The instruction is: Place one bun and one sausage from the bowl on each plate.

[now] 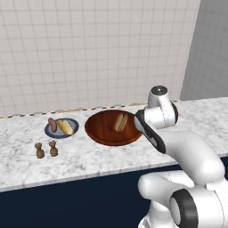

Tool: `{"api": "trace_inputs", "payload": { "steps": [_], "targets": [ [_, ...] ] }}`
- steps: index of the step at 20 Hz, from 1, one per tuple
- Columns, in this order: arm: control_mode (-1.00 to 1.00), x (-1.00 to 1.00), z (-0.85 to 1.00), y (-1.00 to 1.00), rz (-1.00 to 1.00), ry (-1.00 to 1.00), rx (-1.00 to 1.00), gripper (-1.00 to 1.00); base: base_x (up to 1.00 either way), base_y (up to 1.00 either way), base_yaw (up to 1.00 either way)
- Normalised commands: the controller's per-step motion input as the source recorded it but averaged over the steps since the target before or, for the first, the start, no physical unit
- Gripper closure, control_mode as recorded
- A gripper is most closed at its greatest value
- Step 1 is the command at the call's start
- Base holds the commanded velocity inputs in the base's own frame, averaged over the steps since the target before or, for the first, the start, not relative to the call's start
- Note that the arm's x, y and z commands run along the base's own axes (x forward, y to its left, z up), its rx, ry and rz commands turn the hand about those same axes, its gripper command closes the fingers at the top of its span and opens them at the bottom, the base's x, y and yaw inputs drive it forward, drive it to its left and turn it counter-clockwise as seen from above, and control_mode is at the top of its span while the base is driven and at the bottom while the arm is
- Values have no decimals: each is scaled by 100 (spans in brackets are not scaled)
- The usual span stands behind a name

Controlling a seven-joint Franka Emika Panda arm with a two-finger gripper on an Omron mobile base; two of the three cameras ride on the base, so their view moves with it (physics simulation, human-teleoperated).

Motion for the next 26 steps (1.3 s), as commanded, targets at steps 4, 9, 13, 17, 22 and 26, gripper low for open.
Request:
{"api": "trace_inputs", "payload": {
  "steps": [4, 9, 13, 17, 22, 26],
  "targets": [
    [100, 0, 0, 0, 0, 0, 0, 100, 3, -100, 2],
    [100, 0, 0, 0, 0, 0, 0, 100, 30, -7, 16],
    [100, 0, 0, 0, 0, 0, 0, 100, 58, 19, 22],
    [-100, 100, 0, -13, 3, 4, 5, 100, 0, 0, 0],
    [-100, 100, -11, -56, 8, 25, 8, 100, 0, 0, 0],
    [-100, 100, -13, -26, 1, 19, 6, 100, 0, 0, 0]
  ]
}}
